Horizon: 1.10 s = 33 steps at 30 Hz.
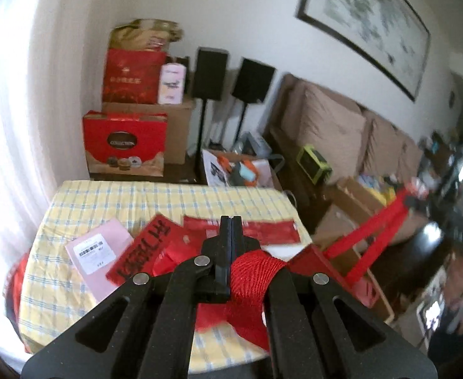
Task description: Organize objects
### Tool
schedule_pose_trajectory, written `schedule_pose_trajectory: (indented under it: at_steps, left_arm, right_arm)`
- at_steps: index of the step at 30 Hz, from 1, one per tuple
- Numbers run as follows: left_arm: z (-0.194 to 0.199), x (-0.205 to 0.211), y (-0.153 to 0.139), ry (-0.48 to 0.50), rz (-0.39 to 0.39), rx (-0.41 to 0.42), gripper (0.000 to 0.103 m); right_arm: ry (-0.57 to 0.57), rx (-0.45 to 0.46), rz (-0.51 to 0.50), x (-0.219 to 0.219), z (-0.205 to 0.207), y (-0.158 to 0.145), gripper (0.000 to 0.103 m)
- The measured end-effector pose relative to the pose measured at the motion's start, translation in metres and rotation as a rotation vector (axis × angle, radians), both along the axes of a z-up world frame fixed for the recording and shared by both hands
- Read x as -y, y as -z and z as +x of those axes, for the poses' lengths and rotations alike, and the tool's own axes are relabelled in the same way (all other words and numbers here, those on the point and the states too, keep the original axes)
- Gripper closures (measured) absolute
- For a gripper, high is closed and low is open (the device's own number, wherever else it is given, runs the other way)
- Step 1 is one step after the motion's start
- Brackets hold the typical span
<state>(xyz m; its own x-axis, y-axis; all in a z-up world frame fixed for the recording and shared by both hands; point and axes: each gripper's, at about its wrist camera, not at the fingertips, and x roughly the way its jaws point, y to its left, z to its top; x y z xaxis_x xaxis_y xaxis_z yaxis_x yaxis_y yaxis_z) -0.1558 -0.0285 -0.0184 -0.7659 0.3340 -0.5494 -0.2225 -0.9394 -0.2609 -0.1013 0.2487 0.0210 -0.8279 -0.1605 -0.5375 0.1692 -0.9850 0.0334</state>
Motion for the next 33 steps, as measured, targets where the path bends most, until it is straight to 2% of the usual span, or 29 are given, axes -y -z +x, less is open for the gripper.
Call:
schedule_pose_trajectory:
  at_steps: [4, 9, 11, 13, 14, 15, 16, 20, 21, 23, 24, 26, 27, 30, 33]
  left_arm:
    - [-0.019, 0.012, 0.02, -0.04, 0.042, 0.046, 0.103]
    - [-0.017, 0.003, 0.061, 0.019, 0.061, 0.131, 0.103]
    - [-0.011, -0.003, 0.081, 0.038, 0.102, 0.183, 0.102]
    - [-0.005, -0.015, 0.099, 0.084, 0.143, 0.205, 0.095]
    - [-0.004, -0.023, 0.104, 0.109, 0.143, 0.205, 0.084]
    - [-0.004, -0.031, 0.107, 0.133, 0.136, 0.21, 0.069]
    - [-0.003, -0.036, 0.108, 0.129, 0.123, 0.213, 0.067]
    - [0.002, -0.039, 0.107, 0.101, 0.16, 0.192, 0.054]
    - [0.003, -0.037, 0.105, 0.089, 0.178, 0.19, 0.042]
    - [0.004, -0.029, 0.102, 0.087, 0.236, 0.173, 0.026]
    - [0.006, -0.025, 0.099, 0.102, 0.28, 0.157, 0.025]
    - [0.007, -0.02, 0.095, 0.096, 0.303, 0.148, 0.022]
    - [0.006, -0.02, 0.093, 0.096, 0.308, 0.144, 0.017]
    - [0.002, -0.03, 0.097, 0.144, 0.284, 0.162, 0.015]
    - [0.002, -0.046, 0.114, 0.185, 0.259, 0.19, 0.015]
  right_arm:
    - [0.013, 0.062, -0.047, -0.013, -0.003, 0.028, 0.097]
    - [0.009, 0.171, -0.124, -0.024, -0.008, 0.078, 0.095]
    - [0.017, 0.222, -0.16, -0.028, -0.013, 0.1, 0.094]
    - [0.0, 0.264, -0.233, -0.03, -0.016, 0.118, 0.093]
    - [-0.016, 0.284, -0.274, -0.032, -0.018, 0.125, 0.089]
    - [-0.023, 0.293, -0.309, -0.035, -0.019, 0.13, 0.086]
    - [-0.031, 0.297, -0.348, -0.037, -0.021, 0.136, 0.077]
    - [-0.024, 0.275, -0.421, -0.047, -0.021, 0.143, 0.074]
    - [-0.029, 0.27, -0.46, -0.052, -0.019, 0.145, 0.074]
    - [-0.048, 0.262, -0.547, -0.06, -0.017, 0.149, 0.07]
    - [-0.057, 0.26, -0.58, -0.064, -0.017, 0.15, 0.068]
    - [-0.078, 0.258, -0.65, -0.069, -0.015, 0.152, 0.064]
    - [-0.084, 0.256, -0.673, -0.071, -0.016, 0.152, 0.064]
    - [-0.105, 0.252, -0.701, -0.07, -0.015, 0.151, 0.063]
    - [-0.125, 0.28, -0.699, -0.056, -0.019, 0.157, 0.059]
